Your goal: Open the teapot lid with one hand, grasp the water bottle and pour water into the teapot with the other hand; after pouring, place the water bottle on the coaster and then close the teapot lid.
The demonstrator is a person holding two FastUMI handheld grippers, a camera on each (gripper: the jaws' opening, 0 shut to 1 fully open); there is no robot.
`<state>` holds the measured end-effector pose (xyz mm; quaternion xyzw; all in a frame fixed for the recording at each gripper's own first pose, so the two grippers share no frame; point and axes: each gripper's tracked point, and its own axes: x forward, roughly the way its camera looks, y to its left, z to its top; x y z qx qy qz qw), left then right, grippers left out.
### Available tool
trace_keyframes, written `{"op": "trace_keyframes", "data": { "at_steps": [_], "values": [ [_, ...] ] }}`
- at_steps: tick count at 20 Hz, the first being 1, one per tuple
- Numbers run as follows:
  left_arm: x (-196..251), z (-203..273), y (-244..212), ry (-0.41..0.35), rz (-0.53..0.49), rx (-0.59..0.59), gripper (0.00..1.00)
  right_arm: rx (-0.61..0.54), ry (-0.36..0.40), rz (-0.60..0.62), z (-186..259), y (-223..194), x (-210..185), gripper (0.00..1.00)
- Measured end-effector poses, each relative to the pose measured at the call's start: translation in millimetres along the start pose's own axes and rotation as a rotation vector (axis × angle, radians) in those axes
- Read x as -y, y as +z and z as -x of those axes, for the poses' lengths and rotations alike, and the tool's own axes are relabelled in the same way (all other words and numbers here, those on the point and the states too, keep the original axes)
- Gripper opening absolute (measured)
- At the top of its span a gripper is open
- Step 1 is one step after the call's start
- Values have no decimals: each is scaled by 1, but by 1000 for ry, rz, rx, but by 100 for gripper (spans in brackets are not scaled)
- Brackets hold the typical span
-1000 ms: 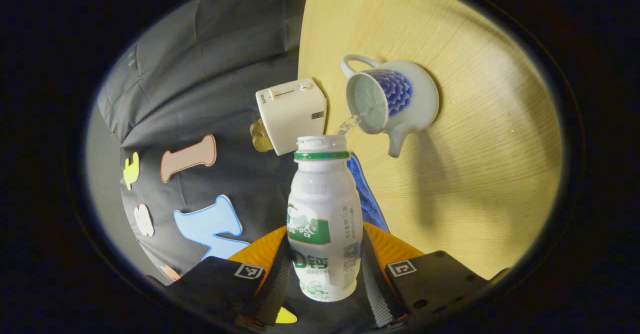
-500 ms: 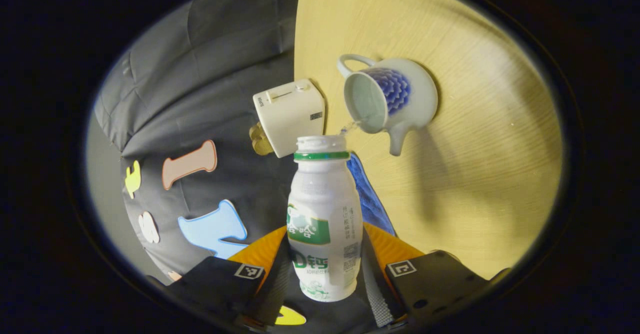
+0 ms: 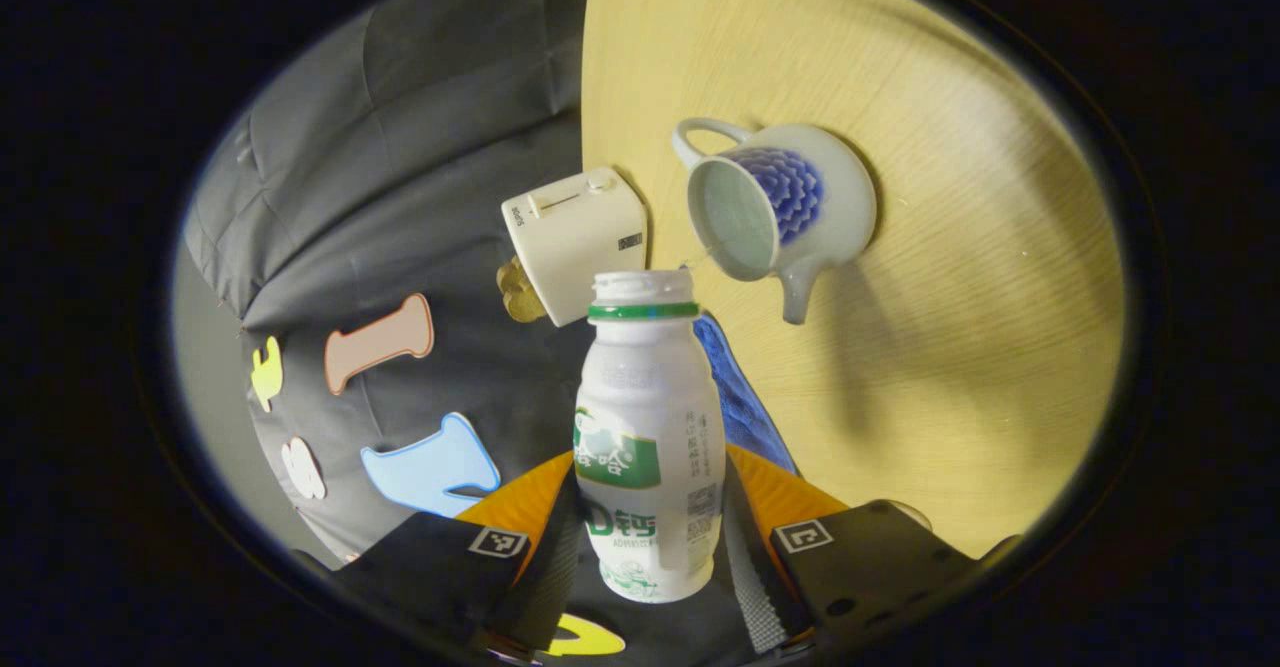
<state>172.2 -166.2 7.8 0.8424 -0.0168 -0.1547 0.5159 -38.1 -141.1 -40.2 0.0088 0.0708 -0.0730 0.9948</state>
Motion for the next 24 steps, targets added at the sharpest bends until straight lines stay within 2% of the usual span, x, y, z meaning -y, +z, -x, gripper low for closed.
{"op": "trace_keyframes", "data": {
  "at_steps": [7,8,10,14,15,20,24],
  "values": [
    [0,-1,4,0,16,20,75,-1,1,-2,0,-1,0,1],
    [4,-1,5,-13,32,26,82,-2,0,-3,0,-1,1,1],
    [8,-1,7,-28,52,32,83,-4,-3,-4,1,-2,3,1],
    [11,-2,7,-44,68,34,83,2,-7,-2,3,0,3,1],
    [13,-2,8,-45,76,39,75,2,-7,-1,4,0,3,1],
    [21,-5,15,-57,142,73,75,5,-1,-5,5,3,1,1],
    [28,-4,19,-60,267,118,75,32,4,8,5,13,1,1]
  ]
}}
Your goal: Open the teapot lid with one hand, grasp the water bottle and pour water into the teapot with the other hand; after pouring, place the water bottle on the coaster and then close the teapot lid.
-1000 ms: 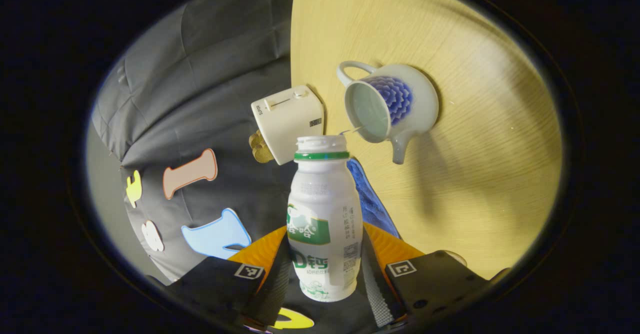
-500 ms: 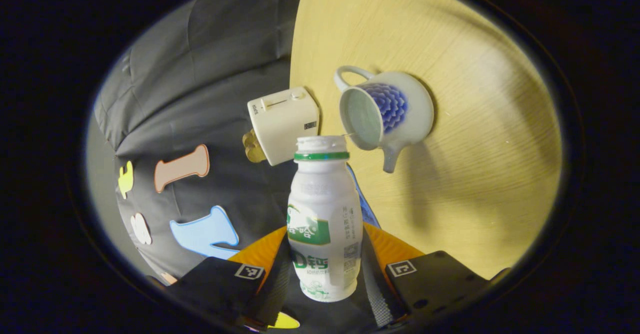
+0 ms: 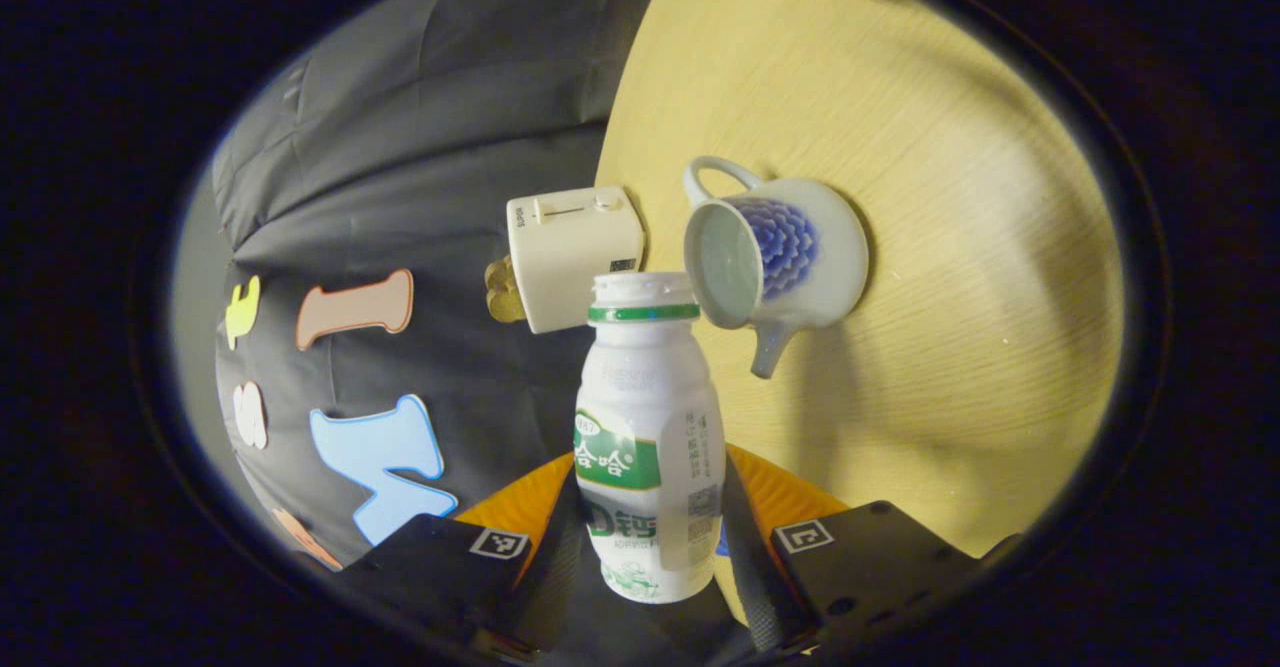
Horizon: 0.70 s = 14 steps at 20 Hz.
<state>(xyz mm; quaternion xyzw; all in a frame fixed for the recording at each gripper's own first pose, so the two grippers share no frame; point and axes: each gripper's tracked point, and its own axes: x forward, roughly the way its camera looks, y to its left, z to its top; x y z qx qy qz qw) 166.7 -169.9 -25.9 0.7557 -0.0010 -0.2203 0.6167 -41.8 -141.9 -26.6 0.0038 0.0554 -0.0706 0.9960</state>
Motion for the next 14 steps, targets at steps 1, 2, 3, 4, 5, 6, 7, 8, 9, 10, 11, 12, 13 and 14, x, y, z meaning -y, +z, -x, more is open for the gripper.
{"op": "trace_keyframes", "data": {
  "at_steps": [1,2,3,4,5,6,7,8,9,10,11,12,13,14],
  "values": [
    [1,1,0,9,36,13,75,4,3,-2,0,3,0,1],
    [2,2,-2,23,78,17,75,6,8,-4,-1,4,-1,1],
    [5,3,-3,33,128,26,75,6,12,-6,-1,5,-2,1],
    [9,3,-3,31,181,39,75,5,16,-7,-1,7,-2,1],
    [13,2,-4,31,231,44,74,4,20,-5,-2,6,-4,1],
    [15,3,-5,33,271,50,74,2,25,-3,-3,7,-5,1],
    [16,6,-6,40,308,56,74,4,30,0,-2,9,-7,1],
    [17,7,-7,47,348,63,74,9,33,5,-2,12,-9,1],
    [19,8,-9,47,393,73,82,13,37,11,-3,14,-11,1],
    [21,7,-10,45,441,80,82,18,42,18,-5,17,-13,1],
    [23,8,-14,49,485,81,75,20,50,25,-7,19,-16,1],
    [21,10,-19,63,525,80,83,22,62,29,-10,22,-19,1],
    [18,14,-25,83,567,83,83,22,73,30,-14,24,-22,1],
    [13,20,-32,110,617,91,82,21,88,28,-18,26,-26,1]
  ]
}}
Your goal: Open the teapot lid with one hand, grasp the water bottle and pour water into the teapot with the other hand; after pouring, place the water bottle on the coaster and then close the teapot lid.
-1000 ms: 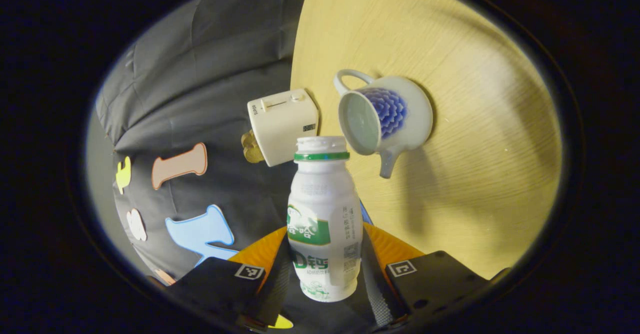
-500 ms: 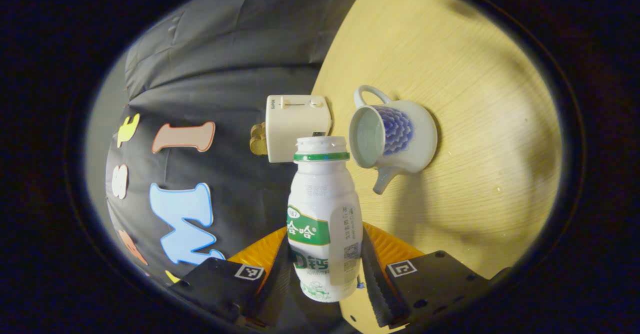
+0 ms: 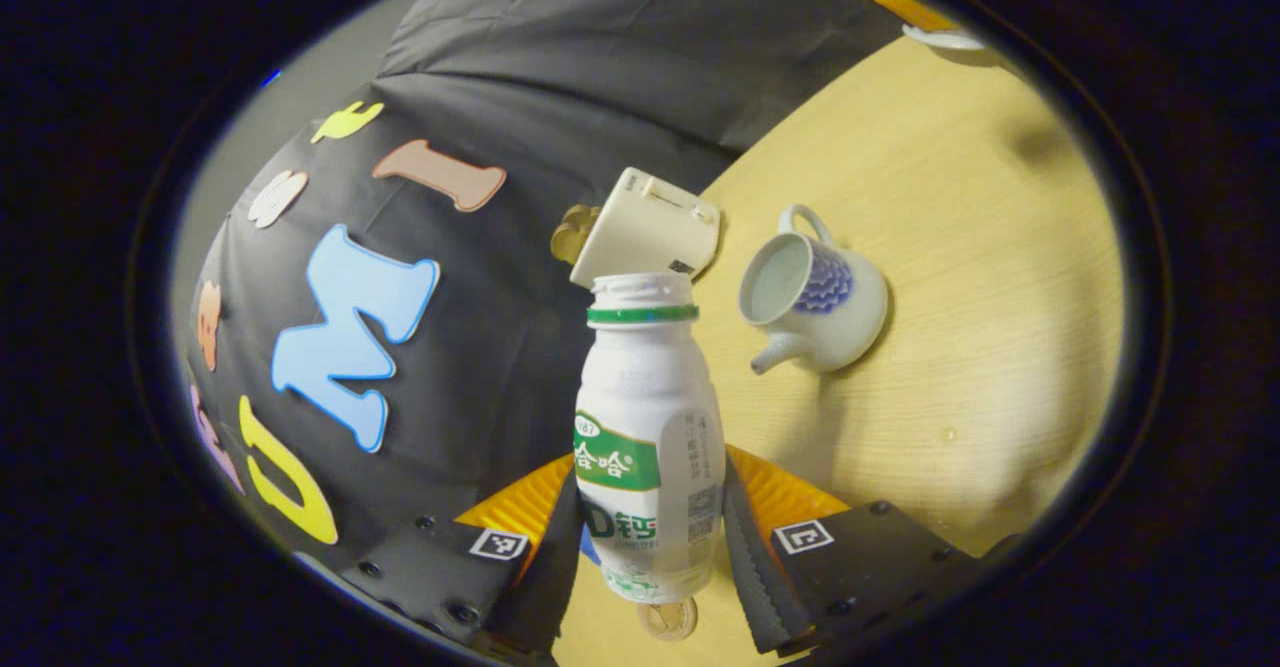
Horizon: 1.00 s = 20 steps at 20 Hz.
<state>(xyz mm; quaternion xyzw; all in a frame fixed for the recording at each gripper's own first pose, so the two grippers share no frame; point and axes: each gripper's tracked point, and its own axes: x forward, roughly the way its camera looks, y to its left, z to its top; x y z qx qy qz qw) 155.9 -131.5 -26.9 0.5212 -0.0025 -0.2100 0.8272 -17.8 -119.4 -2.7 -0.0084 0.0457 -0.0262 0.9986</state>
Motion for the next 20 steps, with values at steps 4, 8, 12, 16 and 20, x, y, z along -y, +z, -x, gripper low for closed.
{"op": "trace_keyframes", "data": {
  "at_steps": [4,8,12,16,20],
  "values": [
    [-16,15,-9,47,218,39,82,6,37,37,-28,11,-16,1],
    [-31,27,-25,101,354,44,74,34,63,76,-57,30,-34,1],
    [-59,48,-35,157,517,101,77,37,74,53,-92,42,-46,1],
    [-86,70,-51,205,657,151,74,32,77,52,-120,44,-58,1],
    [-111,84,-70,242,781,188,66,5,74,43,-148,37,-67,1]
  ]
}}
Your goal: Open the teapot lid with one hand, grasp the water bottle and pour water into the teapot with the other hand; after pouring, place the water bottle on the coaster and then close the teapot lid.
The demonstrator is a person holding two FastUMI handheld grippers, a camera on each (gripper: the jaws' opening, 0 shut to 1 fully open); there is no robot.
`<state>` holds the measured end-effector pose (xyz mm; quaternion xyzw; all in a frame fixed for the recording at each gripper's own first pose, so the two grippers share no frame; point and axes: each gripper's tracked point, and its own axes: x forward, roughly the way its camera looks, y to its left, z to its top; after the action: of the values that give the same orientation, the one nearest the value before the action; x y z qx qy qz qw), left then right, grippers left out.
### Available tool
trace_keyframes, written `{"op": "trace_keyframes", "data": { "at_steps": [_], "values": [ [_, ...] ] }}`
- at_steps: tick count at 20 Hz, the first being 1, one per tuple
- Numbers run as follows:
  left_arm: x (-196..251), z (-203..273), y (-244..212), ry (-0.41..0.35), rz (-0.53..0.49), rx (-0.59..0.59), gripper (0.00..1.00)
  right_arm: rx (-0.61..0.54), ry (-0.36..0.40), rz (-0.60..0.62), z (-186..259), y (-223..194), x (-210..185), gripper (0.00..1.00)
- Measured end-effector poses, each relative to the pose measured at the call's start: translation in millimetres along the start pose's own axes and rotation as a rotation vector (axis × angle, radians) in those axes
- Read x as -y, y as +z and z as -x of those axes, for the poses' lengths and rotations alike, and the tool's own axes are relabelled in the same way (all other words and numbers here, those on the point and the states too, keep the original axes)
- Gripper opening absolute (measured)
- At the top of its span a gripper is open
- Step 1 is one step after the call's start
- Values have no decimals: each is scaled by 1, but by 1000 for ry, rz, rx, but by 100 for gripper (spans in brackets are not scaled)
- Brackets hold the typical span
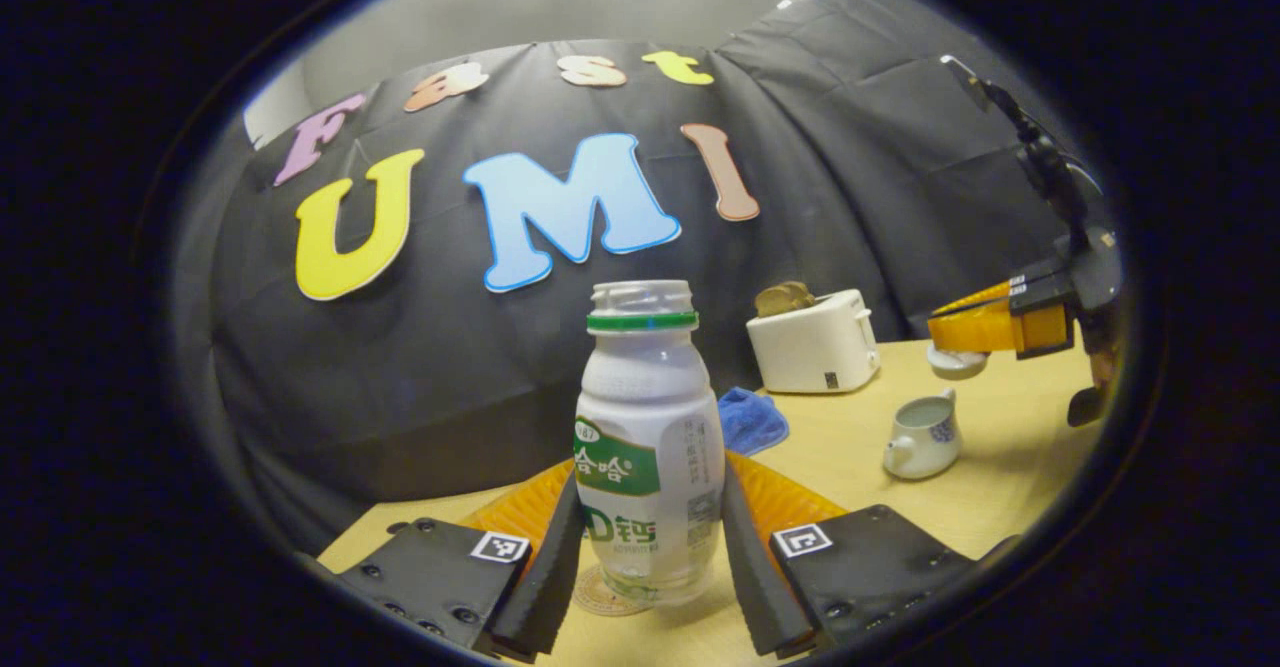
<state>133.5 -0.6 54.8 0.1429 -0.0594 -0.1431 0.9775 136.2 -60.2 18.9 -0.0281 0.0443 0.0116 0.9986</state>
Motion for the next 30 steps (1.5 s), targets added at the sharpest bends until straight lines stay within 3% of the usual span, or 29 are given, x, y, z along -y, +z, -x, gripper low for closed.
{"op": "trace_keyframes", "data": {
  "at_steps": [1,4,5,6,8,13,14,15,22,24,26,27,29,30],
  "values": [
    [-13,4,-1,18,61,-20,74,-16,-3,-6,-7,-6,0,1],
    [-65,1,0,35,423,-25,74,-42,-7,4,-20,-18,-3,1],
    [-87,6,2,69,460,-14,82,-43,-7,7,-22,-19,-4,1],
    [-109,9,2,109,446,-9,75,-43,-8,11,-24,-19,-4,1],
    [-128,10,-1,152,400,-20,75,-53,-15,22,-29,-24,-4,1],
    [-86,7,1,74,339,-11,78,-83,-13,6,-35,-37,-6,1],
    [-79,4,-2,64,333,-19,75,-82,-15,7,-36,-36,-5,0],
    [-76,2,-5,64,329,-25,79,-79,-16,8,-35,-37,-5,1],
    [-74,-1,-21,77,354,-48,71,-78,-11,1,-36,-39,-8,1],
    [-74,-2,-20,80,358,-45,75,-86,-5,-11,-35,-43,-10,1],
    [-75,-2,-20,83,354,-47,70,-87,-7,-6,-36,-44,-10,1],
    [-74,-2,-22,86,352,-50,75,-91,-10,-5,-37,-48,-10,1],
    [-73,-2,-25,87,354,-53,75,-93,-11,-2,-36,-50,-9,0],
    [-74,-3,-26,91,352,-54,75,-85,-10,-2,-33,-48,-9,11]
  ]
}}
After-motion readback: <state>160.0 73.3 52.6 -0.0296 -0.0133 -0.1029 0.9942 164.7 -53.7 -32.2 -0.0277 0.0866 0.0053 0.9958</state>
